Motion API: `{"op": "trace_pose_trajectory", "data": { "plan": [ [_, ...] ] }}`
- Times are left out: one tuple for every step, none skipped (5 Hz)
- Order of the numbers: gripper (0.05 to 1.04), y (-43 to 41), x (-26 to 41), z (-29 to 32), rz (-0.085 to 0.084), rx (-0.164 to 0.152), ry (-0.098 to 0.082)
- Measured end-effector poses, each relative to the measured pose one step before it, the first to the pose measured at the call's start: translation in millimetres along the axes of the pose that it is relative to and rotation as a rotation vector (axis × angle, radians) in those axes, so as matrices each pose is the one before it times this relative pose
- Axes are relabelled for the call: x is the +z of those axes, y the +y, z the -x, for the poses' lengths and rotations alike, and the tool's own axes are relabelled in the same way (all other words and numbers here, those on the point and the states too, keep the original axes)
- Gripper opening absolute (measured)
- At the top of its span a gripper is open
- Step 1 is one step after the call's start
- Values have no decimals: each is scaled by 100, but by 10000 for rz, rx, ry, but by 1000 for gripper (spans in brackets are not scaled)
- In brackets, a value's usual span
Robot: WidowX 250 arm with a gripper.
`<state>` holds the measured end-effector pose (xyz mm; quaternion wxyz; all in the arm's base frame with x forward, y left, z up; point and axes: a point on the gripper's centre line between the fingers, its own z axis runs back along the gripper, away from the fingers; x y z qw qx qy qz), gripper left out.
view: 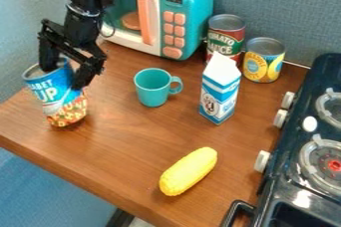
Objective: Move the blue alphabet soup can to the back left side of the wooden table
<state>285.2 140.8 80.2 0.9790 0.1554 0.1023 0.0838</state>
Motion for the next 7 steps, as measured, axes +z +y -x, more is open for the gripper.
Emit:
{"op": "trace_pose_trajectory", "data": {
  "plan": [
    [1001, -976, 431, 1161, 568, -296, -361],
    [1001, -1117, 930, 381, 753, -275, -573],
    [1001, 20, 392, 164, 44, 64, -44],
    [1001, -263, 1910, 415, 244, -89, -693],
    [1001, -2272, -447, 792, 749, -437, 115],
    [1001, -3898, 982, 556, 592, -895, 335],
    [1001, -859, 192, 312, -20, -296, 241]
  ]
}}
